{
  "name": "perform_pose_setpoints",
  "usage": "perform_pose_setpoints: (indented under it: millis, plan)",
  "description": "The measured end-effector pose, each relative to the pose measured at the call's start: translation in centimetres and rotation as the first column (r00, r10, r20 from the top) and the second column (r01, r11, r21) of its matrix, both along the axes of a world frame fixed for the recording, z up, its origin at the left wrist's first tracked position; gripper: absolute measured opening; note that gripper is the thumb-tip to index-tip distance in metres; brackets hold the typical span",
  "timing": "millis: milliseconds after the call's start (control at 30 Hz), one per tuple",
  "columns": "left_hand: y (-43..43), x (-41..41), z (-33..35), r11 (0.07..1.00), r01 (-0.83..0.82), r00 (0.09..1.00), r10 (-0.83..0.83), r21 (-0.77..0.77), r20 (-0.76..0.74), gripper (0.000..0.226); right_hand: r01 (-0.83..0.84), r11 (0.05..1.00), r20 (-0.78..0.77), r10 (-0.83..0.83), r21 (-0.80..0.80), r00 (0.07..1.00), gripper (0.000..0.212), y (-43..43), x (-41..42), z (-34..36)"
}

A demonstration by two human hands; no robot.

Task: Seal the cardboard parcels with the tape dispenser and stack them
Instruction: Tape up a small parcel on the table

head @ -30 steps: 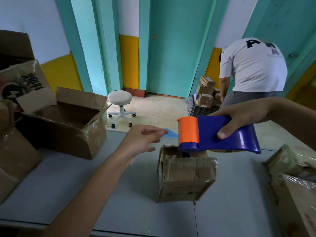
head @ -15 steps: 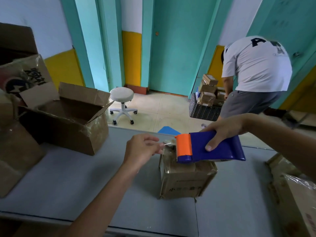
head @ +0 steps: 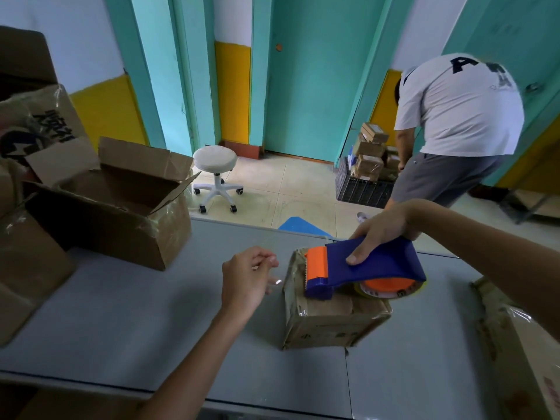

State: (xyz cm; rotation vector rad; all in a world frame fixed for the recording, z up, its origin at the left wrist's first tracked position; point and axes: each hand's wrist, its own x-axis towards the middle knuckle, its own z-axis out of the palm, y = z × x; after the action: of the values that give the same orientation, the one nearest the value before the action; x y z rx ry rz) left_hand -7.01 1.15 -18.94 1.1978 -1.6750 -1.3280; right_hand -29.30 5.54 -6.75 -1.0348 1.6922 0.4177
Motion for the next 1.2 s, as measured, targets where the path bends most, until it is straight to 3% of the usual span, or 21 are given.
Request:
perform_pose_setpoints:
  millis: [133,267,367,433,500,533,600,667,733,833,900,967,1067,1200]
  plan:
    - [-0.1,0.1,-2.4,0.991,-0.046,0.998,0.05,0.124,-0.031,0.019,-0.007,1.0,-0.066,0.006,-0.014,0.998,0.096,-0.6,0.6,-0.4]
    - [0.0,-0.9,-4.8,0.968,-0.071,0.996,0.079,0.24,-0.027,0.016,-0.003,1.0,-0.104,0.002,-0.012,0.995,0.043,-0.9,1.4,-0.5]
    - [1.4,-2.1,-7.0,0.987,-0.029,0.958,-0.018,0.159,0.287,0.017,-0.015,1.0,-0.129,0.012,-0.017,0.992,0.03,-1.1,1.8,-0.5]
    - [1.7,-1.5,-8.4,0.983,0.035,0.866,-0.12,0.179,0.486,0.042,-0.027,0.999,-0.134,0.024,-0.02,0.991,0.04,-1.2,1.8,-0.7]
    - [0.9,0.3,-8.6,0.99,0.103,0.832,-0.137,0.092,0.538,0.06,-0.032,0.999,-0.124,0.028,-0.031,0.992,0.037,-1.2,1.8,-0.8]
    - [0.3,1.2,-8.2,0.985,0.172,0.866,-0.164,0.027,0.473,0.067,-0.035,0.999,-0.124,0.03,-0.037,0.992,0.031,-1.2,1.7,-0.9]
    - [-0.9,2.1,-6.2,0.899,0.427,0.861,-0.37,-0.099,0.349,0.092,-0.042,0.998,-0.122,0.037,-0.041,0.992,0.026,-1.4,1.7,-0.9]
    - [-1.5,1.5,-3.2,0.715,0.674,0.695,-0.531,-0.183,0.485,0.116,-0.054,0.998,-0.109,0.05,-0.027,0.993,0.024,-1.4,1.5,-0.9]
    - [-2.0,0.4,-1.0,0.59,0.786,0.548,-0.527,-0.185,0.65,0.126,-0.066,0.998,-0.101,0.064,-0.016,0.993,0.022,-1.3,1.4,-0.9]
    - [-1.5,-0.8,0.5,0.521,0.852,0.401,-0.577,-0.057,0.711,0.131,-0.085,0.996,-0.07,0.083,-0.019,0.994,0.027,-1.2,1.1,-1.0]
    - [-0.7,-1.4,0.6,0.504,0.862,0.361,-0.535,-0.054,0.764,0.136,-0.099,0.995,-0.048,0.098,-0.023,0.994,0.04,-1.1,0.9,-1.2]
    - [0.1,-1.9,0.6,0.525,0.843,0.392,-0.455,-0.115,0.8,0.138,-0.106,0.994,-0.036,0.105,-0.034,0.994,0.048,-1.1,0.9,-1.2]
    - [0.5,-2.2,0.3,0.568,0.807,0.483,-0.472,-0.165,0.738,0.131,-0.117,0.99,-0.007,0.117,-0.079,0.993,0.057,-0.9,0.8,-1.3]
    - [0.2,-2.2,-0.2,0.601,0.771,0.563,-0.491,-0.209,0.665,0.121,-0.197,0.973,0.085,0.207,-0.121,0.975,0.095,-0.6,0.3,-1.3]
